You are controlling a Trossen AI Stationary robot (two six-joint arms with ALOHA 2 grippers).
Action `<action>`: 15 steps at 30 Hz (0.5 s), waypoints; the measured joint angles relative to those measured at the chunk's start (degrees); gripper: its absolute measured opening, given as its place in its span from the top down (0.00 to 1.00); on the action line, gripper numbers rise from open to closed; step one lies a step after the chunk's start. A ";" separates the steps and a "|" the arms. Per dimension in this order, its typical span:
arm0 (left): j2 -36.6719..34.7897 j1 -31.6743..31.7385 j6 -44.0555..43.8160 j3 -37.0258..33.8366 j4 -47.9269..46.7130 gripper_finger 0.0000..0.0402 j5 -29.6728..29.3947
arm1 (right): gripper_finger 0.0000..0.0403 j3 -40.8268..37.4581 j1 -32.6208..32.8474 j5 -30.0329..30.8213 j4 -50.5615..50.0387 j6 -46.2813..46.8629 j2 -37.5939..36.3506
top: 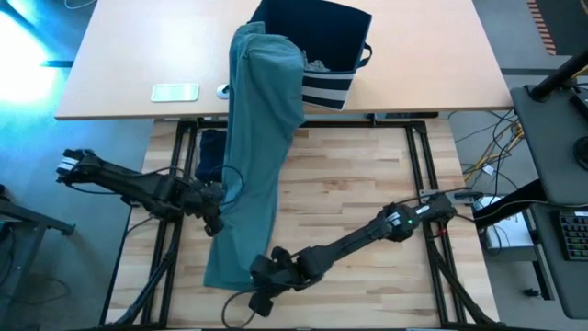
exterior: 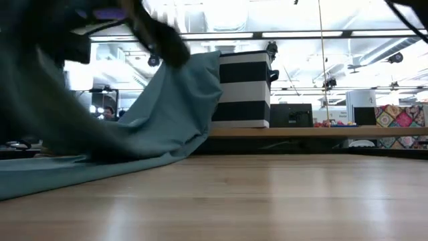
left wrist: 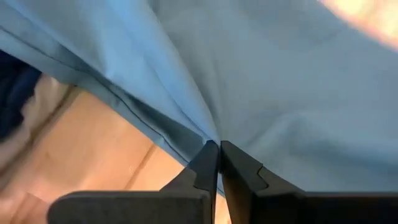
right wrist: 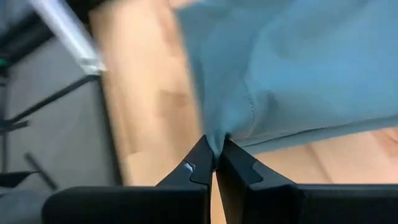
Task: Fold Laundry from Bin
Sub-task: Fold the gray pants
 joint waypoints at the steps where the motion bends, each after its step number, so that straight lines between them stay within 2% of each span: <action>1: 0.72 0.00 -0.31 -0.35 0.38 0.98 0.03 | 0.98 -0.02 -0.26 0.00 0.00 0.35 0.76; 4: 2.67 -0.04 -1.02 -0.15 -0.06 0.91 0.82 | 0.98 -0.01 -0.59 -2.35 0.25 1.69 2.53; 7: 3.87 -0.23 -1.23 1.81 -2.99 0.81 5.03 | 0.98 0.02 -0.89 -5.94 0.56 2.67 3.13; 9: 4.00 -1.74 -2.41 3.98 -4.61 0.74 7.57 | 0.98 0.02 -1.00 -6.01 0.17 2.34 3.20; 12: 3.59 -7.66 -7.51 7.20 -5.62 0.63 8.25 | 0.98 0.07 -1.16 -5.97 -0.23 1.35 2.83; 15: 3.37 -18.02 -14.87 9.72 -3.92 0.56 6.10 | 0.98 0.22 -1.41 -5.24 -2.17 2.75 1.95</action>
